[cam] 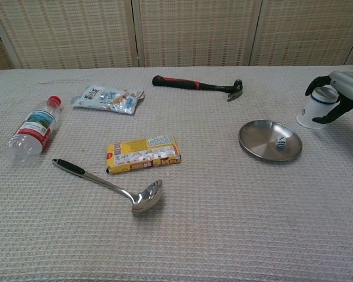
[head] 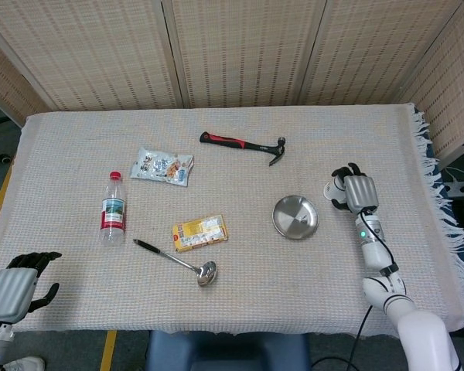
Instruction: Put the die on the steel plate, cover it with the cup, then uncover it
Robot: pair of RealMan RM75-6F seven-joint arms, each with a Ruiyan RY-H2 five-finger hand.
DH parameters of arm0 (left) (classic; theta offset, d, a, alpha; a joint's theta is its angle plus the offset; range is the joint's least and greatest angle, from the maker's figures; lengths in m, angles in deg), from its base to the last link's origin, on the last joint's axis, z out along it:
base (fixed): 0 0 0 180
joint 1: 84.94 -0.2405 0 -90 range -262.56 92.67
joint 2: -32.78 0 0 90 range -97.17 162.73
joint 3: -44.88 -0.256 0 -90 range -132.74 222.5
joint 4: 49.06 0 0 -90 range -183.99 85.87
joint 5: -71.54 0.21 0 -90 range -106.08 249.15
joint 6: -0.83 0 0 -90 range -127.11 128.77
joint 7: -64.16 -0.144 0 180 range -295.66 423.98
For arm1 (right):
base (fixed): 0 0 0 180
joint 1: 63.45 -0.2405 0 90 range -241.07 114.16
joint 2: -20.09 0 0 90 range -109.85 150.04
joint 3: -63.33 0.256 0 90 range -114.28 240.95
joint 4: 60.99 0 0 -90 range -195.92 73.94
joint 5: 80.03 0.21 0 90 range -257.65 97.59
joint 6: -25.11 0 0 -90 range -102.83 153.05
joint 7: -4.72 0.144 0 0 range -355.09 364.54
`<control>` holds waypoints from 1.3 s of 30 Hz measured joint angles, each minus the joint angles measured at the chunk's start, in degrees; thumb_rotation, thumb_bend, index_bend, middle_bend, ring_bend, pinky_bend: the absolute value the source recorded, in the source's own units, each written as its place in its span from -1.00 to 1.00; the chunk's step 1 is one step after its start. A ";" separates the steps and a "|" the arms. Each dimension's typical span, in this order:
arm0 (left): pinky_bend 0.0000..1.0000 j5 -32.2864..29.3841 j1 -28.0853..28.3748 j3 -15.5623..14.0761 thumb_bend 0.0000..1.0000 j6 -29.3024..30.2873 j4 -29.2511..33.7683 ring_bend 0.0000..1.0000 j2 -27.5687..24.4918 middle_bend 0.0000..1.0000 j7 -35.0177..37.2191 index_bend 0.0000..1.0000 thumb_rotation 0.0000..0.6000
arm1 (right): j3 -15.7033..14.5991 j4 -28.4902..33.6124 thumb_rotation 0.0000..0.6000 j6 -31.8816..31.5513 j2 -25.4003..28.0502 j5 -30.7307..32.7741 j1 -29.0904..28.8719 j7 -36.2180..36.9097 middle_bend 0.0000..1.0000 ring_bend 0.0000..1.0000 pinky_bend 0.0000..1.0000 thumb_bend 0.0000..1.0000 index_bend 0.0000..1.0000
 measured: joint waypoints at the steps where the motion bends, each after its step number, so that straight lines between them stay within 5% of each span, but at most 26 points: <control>1: -0.47 -0.01 0.00 0.00 -0.33 -0.02 0.00 -0.50 0.00 -0.41 -0.01 -0.48 1.00 | 0.10 -0.47 1.00 -0.36 -0.22 0.07 0.06 -0.12 -0.22 -0.52 0.05 -0.81 -0.17; 7: -0.47 -0.13 0.03 0.03 -0.33 -0.08 0.04 -0.49 0.00 -0.41 -0.04 -0.48 1.00 | 0.40 -2.62 1.00 -2.70 -1.56 0.09 0.22 -0.37 -0.07 -0.32 0.29 -0.81 0.04; 21: -0.47 -0.23 0.04 0.04 -0.33 -0.11 0.11 -0.49 -0.06 -0.41 0.06 -0.48 1.00 | 0.28 1.18 1.00 -7.26 -1.42 -0.97 0.56 1.37 -0.06 -0.30 0.36 -0.81 0.08; 39: -0.47 -0.71 0.10 0.07 -0.33 -0.44 0.42 -0.49 -0.24 -0.41 0.11 -0.48 1.00 | 0.77 38.29 1.00 -9.00 11.77 1.30 3.35 -11.05 -0.06 -0.30 0.36 -0.81 0.08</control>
